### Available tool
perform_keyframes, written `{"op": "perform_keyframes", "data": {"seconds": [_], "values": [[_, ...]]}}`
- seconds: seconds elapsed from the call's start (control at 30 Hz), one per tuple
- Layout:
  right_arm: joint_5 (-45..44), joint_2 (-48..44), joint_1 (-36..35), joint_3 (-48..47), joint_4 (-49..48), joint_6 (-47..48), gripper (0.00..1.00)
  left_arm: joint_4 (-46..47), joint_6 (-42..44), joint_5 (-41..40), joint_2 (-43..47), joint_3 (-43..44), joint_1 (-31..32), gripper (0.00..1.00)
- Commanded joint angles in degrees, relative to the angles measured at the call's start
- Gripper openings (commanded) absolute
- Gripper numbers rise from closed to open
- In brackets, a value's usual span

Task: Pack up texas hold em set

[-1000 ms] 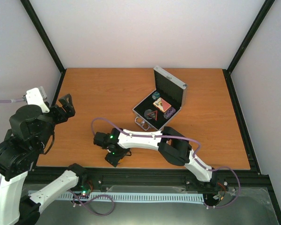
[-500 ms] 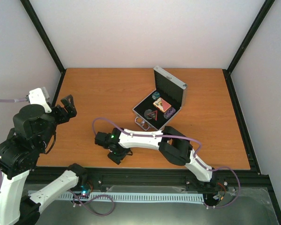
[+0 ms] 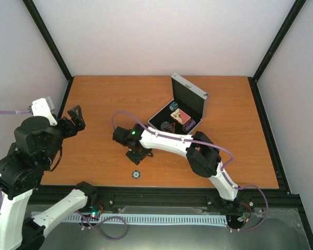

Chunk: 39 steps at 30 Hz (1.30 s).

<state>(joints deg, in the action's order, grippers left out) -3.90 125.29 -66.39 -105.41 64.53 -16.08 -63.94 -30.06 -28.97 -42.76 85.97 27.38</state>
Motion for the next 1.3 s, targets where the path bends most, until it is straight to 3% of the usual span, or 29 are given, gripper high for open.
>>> {"op": "perform_keyframes", "data": {"seconds": [0.0, 0.53, 1.27], "values": [[-2.15, -2.85, 4.01, -2.89, 1.83, 1.83, 0.47, -0.47, -0.37, -0.65, 0.84, 0.33, -0.27, 1.00], [-10.45, 6.84, 23.07, -17.43, 4.11, 7.19, 0.45, 0.53, 0.61, 0.64, -1.45, -0.15, -0.24, 1.00], [-11.03, 9.40, 31.56, -14.30, -1.15, 10.96, 0.45, 1.45, -1.05, -0.99, -4.03, -2.26, -0.22, 1.00]]}}
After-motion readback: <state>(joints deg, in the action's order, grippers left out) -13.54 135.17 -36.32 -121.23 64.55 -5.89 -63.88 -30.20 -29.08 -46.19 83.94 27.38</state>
